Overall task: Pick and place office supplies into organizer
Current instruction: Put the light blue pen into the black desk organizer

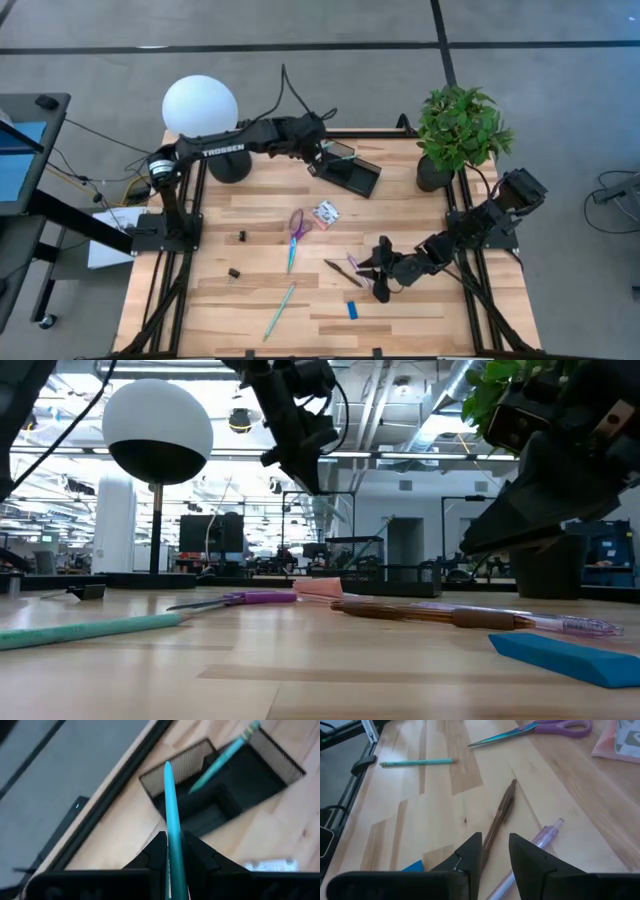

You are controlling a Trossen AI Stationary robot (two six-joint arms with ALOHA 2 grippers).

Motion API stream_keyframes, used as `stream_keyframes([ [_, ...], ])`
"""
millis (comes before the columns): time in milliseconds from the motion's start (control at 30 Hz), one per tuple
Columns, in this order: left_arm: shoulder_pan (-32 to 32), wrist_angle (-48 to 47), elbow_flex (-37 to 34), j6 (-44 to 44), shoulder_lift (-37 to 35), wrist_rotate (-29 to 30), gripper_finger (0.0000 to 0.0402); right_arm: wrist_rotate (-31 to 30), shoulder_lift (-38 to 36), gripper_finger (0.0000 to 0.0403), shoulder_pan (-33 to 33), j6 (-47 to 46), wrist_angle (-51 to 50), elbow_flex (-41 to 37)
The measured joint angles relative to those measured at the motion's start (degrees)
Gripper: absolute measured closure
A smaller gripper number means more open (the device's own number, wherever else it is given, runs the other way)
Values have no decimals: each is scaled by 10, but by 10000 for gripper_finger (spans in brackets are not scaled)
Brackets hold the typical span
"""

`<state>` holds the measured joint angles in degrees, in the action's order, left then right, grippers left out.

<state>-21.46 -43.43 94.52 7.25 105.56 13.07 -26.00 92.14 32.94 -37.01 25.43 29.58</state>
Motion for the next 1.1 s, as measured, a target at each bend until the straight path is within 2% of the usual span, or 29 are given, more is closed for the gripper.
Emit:
stream_keyframes([
  [300, -31, -13, 25, -43, 40, -80, 373, 2, 0, 310, -31, 0, -6, 0],
  [433, -47, -34, 70, -75, 43, -98, 373, 3, 0, 310, -39, 0, -8, 0],
  [733, -86, -193, 188, -102, 43, -122, 373, 4, 0, 310, -39, 0, -5, 0],
  [933, -83, -167, 206, -107, 47, -127, 373, 3, 0, 310, -39, -1, 5, 0],
  [1100, -60, -152, 206, -111, 103, -121, 373, 4, 0, 310, -39, -5, 7, 0],
])
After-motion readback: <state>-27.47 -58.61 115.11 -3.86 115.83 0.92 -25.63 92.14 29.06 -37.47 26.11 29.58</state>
